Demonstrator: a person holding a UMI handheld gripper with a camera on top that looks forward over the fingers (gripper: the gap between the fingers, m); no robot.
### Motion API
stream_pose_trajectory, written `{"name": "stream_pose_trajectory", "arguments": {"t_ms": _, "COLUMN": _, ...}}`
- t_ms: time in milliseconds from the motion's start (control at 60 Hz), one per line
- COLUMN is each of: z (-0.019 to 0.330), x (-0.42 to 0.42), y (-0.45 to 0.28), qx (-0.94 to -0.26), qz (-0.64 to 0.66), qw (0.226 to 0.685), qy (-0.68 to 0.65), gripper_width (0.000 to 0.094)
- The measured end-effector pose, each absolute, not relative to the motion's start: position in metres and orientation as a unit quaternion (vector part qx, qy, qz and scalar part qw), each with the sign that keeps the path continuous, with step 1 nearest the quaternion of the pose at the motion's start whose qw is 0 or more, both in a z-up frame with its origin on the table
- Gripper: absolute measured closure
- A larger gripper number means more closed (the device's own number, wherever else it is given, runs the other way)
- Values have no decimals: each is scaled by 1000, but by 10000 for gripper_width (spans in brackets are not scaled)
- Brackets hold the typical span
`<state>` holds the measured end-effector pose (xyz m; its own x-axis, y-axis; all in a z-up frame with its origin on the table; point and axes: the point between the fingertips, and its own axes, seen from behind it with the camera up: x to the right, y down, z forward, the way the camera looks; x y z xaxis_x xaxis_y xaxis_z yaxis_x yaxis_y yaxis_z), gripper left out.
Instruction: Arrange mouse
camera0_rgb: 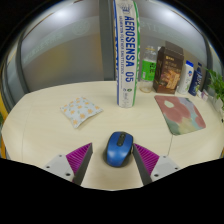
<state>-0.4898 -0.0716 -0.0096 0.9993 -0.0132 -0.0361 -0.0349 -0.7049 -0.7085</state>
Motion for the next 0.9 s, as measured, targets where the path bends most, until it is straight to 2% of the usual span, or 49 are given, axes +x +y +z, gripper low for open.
{"name": "stream_pose_trajectory", "arguments": {"t_ms": 133, "z": -18, "x": -486, "y": -56, "qx": -926, "qz": -10, "qw": 376, "qy": 12, "gripper_width": 285}}
{"name": "stream_pose_trajectory", "arguments": {"t_ms": 183, "z": -17, "x": -488, "y": -51, "qx": -924, "qz": -13, "qw": 381, "qy": 0, "gripper_width": 365}}
{"name": "stream_pose_trajectory", "arguments": {"t_ms": 200, "z": -18, "x": -490, "y": -50, "qx": -924, "qz": -10, "qw": 382, "qy": -3, "gripper_width": 418}}
{"name": "stream_pose_trajectory", "arguments": {"t_ms": 467, "z": -9, "x": -496, "y": -45, "qx": -923, "qz": 19, "qw": 381, "qy": -53, "gripper_width": 569}}
{"name": "stream_pose_trajectory", "arguments": {"t_ms": 550, "z": 30, "x": -493, "y": -38, "qx": -909, "qz": 37, "qw": 410, "qy": -70, "gripper_width": 569}}
{"name": "stream_pose_trajectory", "arguments": {"t_ms": 667, "z": 121, "x": -462, "y": -18, "qx": -877, "qz": 65, "qw": 473, "qy": -57, "gripper_width": 568}}
{"name": "stream_pose_trajectory", "arguments": {"t_ms": 767, "z": 187, "x": -400, "y": 8, "qx": -851, "qz": 66, "qw": 520, "qy": -35, "gripper_width": 567}}
{"name": "stream_pose_trajectory", "arguments": {"t_ms": 833, "z": 201, "x": -346, "y": 28, "qx": -847, "qz": 54, "qw": 529, "qy": -16, "gripper_width": 568}}
{"name": "stream_pose_trajectory", "arguments": {"t_ms": 900, "z": 185, "x": -292, "y": 47, "qx": -853, "qz": 36, "qw": 521, "qy": 2, "gripper_width": 569}}
